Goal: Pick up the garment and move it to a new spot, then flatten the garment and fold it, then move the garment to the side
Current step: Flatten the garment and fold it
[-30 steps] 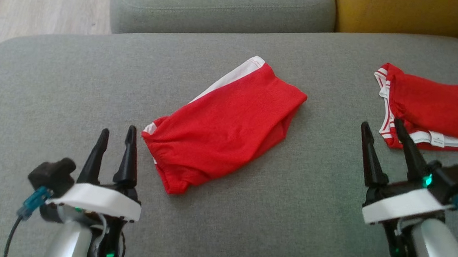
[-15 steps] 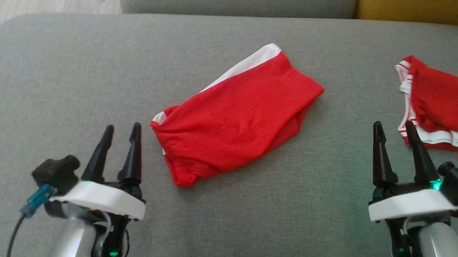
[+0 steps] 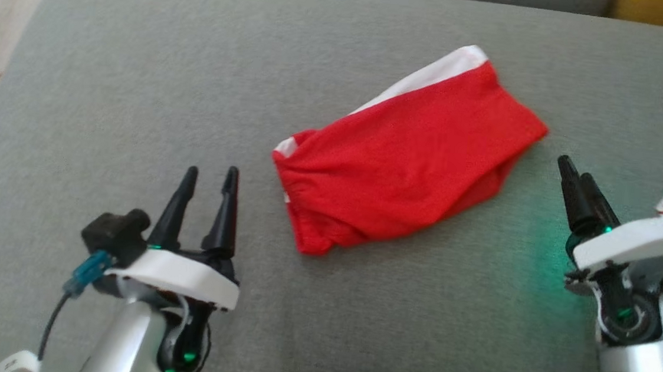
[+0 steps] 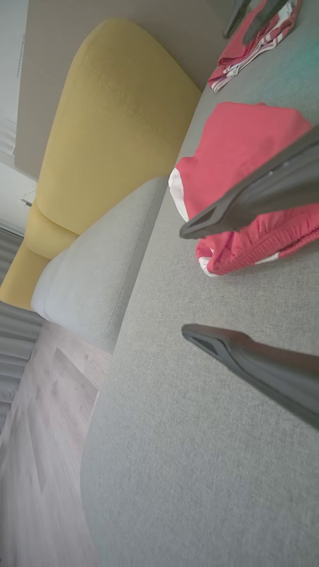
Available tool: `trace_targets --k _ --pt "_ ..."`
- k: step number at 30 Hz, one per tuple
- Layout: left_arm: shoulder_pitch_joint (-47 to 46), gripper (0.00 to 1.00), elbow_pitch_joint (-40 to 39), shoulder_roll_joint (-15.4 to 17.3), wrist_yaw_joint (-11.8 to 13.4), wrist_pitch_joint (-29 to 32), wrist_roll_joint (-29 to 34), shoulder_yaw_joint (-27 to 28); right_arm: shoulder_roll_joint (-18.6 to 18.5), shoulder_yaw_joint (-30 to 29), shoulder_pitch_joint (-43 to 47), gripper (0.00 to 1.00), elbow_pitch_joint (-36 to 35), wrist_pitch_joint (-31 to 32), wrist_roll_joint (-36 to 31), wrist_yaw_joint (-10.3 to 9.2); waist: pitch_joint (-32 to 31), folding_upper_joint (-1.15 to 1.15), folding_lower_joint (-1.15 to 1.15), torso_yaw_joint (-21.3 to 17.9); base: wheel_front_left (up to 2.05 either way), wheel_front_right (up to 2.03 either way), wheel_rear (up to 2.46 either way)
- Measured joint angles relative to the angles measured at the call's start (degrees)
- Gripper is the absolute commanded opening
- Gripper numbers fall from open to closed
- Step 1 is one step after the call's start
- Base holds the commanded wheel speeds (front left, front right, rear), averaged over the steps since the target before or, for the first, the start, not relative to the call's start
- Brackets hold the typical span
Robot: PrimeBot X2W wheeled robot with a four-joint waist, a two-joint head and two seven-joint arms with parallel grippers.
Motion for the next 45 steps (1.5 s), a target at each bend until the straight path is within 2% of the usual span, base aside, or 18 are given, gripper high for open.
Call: trace_targets --k 8,15,22,28,32,33,34,41,45 --pt "-1.0 1.0 -0.1 -0.1 0.7 0.0 0.1 -5.6 1.2 -8.0 -5.3 1.0 6.8 8.7 1.1 0.0 2.3 0.0 0.0 5.1 0.0 0.0 0.0" --pt "-1.2 1.0 0.1 0.0 1.2 0.0 -0.4 -9.9 1.4 -13.9 -9.0 1.0 11.2 13.8 -4.4 0.0 3.8 0.0 0.0 9.1 0.0 0.0 0.0" --pt "-1.6 1.0 -0.7 0.0 1.7 0.0 -1.2 -10.9 1.5 -18.7 -13.3 1.0 13.5 17.4 -7.6 0.0 4.9 0.0 0.0 12.0 0.0 0.0 0.0" --pt "-2.0 1.0 -1.1 0.0 2.0 0.0 -1.4 -11.3 1.4 -19.1 -16.2 1.0 16.0 17.8 -8.0 0.0 5.5 0.0 0.0 12.8 0.0 0.0 0.0" --pt "-2.2 1.0 -1.4 0.0 2.3 0.0 -1.9 -11.6 1.3 -17.3 -17.6 1.0 17.4 17.8 -8.0 0.0 5.8 0.0 0.0 12.8 0.0 0.0 0.0" --pt "-2.2 1.0 -1.4 0.0 2.3 0.0 -2.0 -11.6 1.3 -16.8 -17.8 0.41 17.7 17.8 -8.0 0.0 5.8 0.0 0.0 12.7 0.0 0.0 0.0" --pt "-2.3 1.0 -1.4 0.0 2.3 0.0 -2.0 -11.5 1.3 -16.4 -18.0 0.0 17.7 17.6 -8.0 0.0 5.8 0.0 0.0 12.6 0.0 0.0 0.0" --pt "-2.3 1.0 -1.4 0.0 2.3 0.0 -1.9 -10.4 1.6 -13.7 -18.2 0.0 18.2 13.9 -7.3 0.0 5.2 0.0 0.0 11.3 0.0 0.0 0.0" --pt "-2.3 1.0 -1.2 0.0 2.2 0.0 -1.8 -9.7 2.0 -12.7 -16.8 0.0 17.7 10.2 -4.4 0.0 4.4 0.0 0.0 9.6 0.0 0.0 0.0"
